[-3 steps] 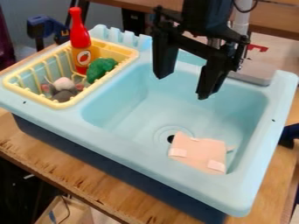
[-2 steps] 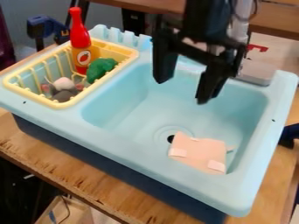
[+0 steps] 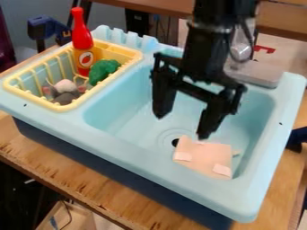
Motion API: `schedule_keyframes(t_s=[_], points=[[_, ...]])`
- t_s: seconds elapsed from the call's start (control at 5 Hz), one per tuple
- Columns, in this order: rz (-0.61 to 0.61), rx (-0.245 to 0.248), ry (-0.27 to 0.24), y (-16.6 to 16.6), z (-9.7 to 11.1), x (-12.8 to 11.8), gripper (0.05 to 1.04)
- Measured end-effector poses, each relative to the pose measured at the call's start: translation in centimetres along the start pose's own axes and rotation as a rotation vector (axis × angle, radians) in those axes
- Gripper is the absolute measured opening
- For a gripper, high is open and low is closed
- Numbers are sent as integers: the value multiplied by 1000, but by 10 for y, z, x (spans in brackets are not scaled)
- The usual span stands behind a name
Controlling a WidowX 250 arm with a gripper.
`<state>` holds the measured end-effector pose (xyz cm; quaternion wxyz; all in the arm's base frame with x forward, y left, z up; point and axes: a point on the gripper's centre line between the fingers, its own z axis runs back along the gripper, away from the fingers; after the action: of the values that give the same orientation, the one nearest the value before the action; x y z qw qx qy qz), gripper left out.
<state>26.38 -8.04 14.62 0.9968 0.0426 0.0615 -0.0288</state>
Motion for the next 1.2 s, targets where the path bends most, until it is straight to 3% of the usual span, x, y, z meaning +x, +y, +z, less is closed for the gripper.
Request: schedule_keyframes(t_s=[0.2, 0.6, 1.2], points=[[25, 7, 70, -2, -21, 1, 1001], [0, -16, 124, -12, -49, 11, 1001], [-47, -73, 150, -25, -69, 20, 1001]])
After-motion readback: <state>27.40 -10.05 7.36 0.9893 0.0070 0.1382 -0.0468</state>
